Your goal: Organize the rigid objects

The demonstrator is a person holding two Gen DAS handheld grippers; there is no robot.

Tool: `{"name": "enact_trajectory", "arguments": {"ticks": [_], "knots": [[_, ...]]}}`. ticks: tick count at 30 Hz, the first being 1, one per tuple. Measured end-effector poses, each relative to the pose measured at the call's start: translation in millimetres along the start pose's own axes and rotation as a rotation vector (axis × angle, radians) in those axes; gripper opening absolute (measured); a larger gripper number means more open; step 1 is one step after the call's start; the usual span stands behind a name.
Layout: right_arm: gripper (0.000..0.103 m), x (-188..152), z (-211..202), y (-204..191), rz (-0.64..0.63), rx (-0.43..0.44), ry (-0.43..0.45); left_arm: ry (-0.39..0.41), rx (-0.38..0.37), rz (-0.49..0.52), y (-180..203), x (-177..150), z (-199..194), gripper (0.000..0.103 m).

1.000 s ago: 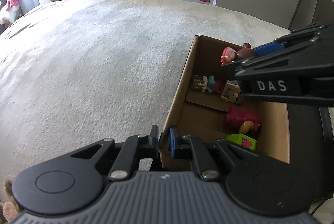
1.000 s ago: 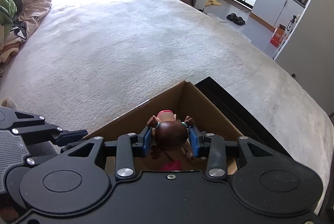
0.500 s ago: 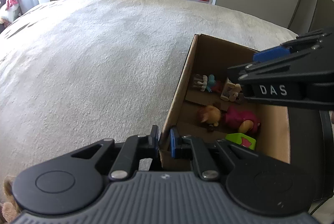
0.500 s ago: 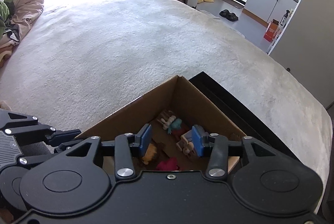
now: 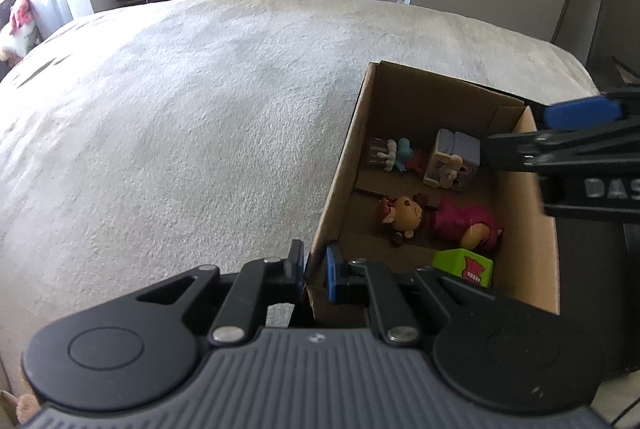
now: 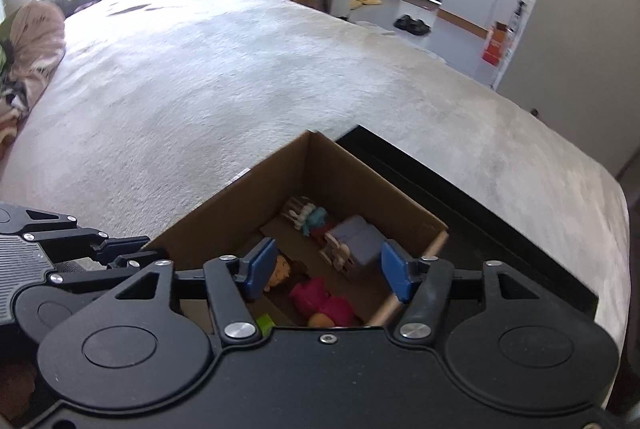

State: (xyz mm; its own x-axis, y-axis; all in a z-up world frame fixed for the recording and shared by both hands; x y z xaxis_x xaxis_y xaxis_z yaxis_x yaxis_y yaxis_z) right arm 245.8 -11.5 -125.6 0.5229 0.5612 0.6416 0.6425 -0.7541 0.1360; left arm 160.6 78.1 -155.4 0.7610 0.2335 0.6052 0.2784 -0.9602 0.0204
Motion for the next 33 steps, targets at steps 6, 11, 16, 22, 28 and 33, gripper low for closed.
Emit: {"name": "enact_trajectory", "arguments": {"ticks": [6, 11, 16, 22, 28, 33], "knots": [[0.063, -24.7, -17.2, 28.0, 0.112, -0.024, 0.002, -0.014, -0.017, -0.014, -3.5, 1.5, -1.5, 0.010], [0.072, -45.5, -33.3, 51.0, 0.214, -0.047, 0.010, -0.011, -0.033, -0.027, -5.2, 3.8, -7.7, 0.010], [0.082, -60.9, -50.1, 62.9, 0.255, -0.083, 0.029, -0.009, -0.026, -0.009, -0.6, 5.3, -15.6, 0.011], [0.087, -76.3, -62.5, 72.5, 0.324, -0.074, 0.049, -0.012, -0.025, 0.027, 9.4, 10.1, -24.0, 0.014], [0.096, -94.1, -71.6, 86.2, 0.423, -0.072, 0.058, -0.009, -0.059, 0.061, 27.4, 15.9, -37.9, 0.017], [0.103, -106.4, -81.5, 95.5, 0.470, -0.095, 0.064, -0.022, -0.074, 0.101, 42.0, 15.3, -45.2, 0.031]]}}
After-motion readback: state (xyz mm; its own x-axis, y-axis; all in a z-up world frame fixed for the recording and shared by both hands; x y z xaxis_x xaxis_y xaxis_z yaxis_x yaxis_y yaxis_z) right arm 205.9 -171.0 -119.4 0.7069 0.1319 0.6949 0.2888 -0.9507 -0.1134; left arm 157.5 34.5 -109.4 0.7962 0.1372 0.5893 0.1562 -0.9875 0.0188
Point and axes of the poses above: each gripper's, at about its wrist camera, not at the fingertips, and z roughly the way its jaws point, y to its right, x to its top, the point moved 3 cm from there along z, roughly the way its jaws point, and after that the axes turned 4 degrees about -x, right-handed, at the moved point
